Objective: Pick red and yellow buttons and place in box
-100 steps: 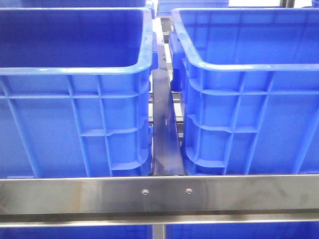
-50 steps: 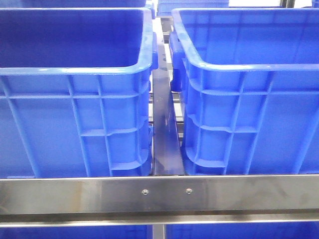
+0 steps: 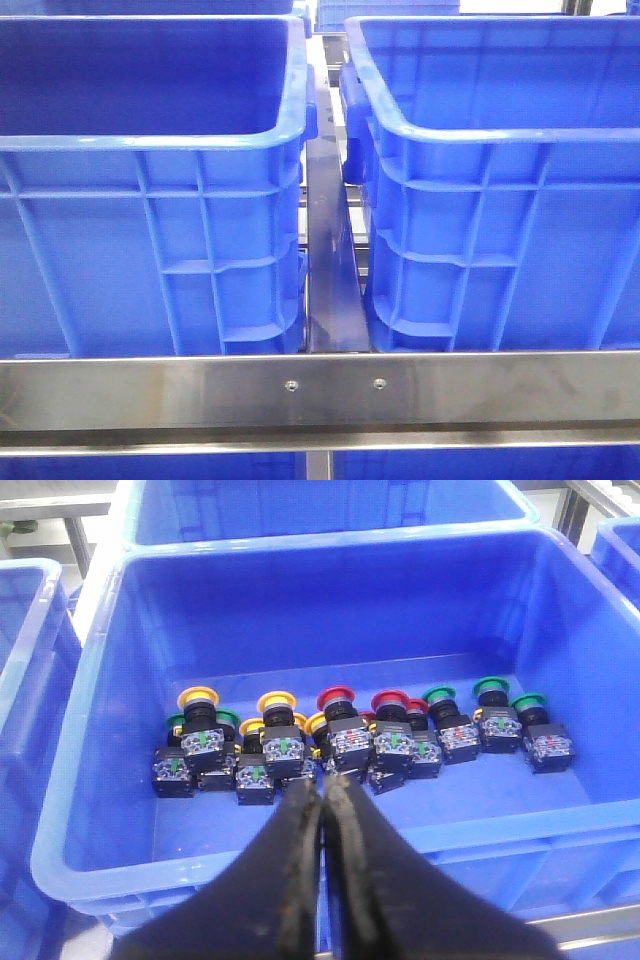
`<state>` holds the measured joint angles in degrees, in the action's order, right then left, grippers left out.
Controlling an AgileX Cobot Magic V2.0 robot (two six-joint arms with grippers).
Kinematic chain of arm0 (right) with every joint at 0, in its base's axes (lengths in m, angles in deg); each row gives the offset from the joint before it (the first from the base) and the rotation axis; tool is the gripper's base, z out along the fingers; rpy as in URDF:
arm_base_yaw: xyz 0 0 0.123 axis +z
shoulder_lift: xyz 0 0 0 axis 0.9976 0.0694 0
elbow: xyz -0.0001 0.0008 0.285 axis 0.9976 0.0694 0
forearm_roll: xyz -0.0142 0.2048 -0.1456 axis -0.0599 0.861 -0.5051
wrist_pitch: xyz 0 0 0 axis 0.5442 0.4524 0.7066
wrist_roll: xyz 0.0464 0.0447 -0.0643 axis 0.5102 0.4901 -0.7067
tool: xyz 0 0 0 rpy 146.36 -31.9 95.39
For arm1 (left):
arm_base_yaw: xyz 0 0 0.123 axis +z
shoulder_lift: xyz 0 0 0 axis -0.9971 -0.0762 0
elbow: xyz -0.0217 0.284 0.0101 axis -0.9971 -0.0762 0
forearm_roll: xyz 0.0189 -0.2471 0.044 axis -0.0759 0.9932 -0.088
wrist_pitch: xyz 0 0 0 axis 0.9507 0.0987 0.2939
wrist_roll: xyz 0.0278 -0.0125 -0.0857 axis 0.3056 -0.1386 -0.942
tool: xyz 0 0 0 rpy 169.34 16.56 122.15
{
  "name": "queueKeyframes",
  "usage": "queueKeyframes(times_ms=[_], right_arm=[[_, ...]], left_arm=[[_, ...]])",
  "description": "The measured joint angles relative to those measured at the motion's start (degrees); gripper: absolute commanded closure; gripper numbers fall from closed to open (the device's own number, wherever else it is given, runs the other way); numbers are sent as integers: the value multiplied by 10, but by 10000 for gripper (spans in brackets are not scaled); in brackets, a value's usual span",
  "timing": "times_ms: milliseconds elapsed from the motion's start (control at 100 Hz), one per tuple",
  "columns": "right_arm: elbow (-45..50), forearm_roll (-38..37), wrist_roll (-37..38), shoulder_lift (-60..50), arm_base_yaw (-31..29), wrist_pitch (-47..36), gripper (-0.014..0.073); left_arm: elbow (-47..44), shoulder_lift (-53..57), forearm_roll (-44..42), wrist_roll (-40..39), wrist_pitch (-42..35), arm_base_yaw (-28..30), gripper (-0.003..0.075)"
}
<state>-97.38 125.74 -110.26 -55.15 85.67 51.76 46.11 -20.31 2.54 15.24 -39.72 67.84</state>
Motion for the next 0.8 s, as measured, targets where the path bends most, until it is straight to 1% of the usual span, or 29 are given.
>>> queueKeyframes(times_ms=[80,150,200,210,220,290,310,340,410,460,600,800], right_arm=[[0,0,0,0,0,0,662],[0,0,0,0,0,0,662],[0,0,0,0,0,0,662],[0,0,0,0,0,0,662],[0,0,0,0,0,0,662],[0,0,0,0,0,0,662],[0,0,0,0,0,0,662],[0,0,0,0,0,0,662],[0,0,0,0,0,0,662],[0,0,0,0,0,0,662],[0,0,0,0,0,0,662],[0,0,0,0,0,0,662]], left_arm=[[0,0,0,0,0,0,714],[0,0,0,0,0,0,650],[0,0,0,0,0,0,580],[0,0,0,0,0,0,546],[0,0,0,1,0,0,546],[0,0,0,1,-1,0,398],[0,0,0,1,-1,0,371],[0,0,-1,1,-1,0,310],[0,0,-5,1,-1,0,232],[0,0,-8,2,-1,0,218],[0,-4,-10,2,-2,0,226],[9,-75,-11,2,-3,0,226]])
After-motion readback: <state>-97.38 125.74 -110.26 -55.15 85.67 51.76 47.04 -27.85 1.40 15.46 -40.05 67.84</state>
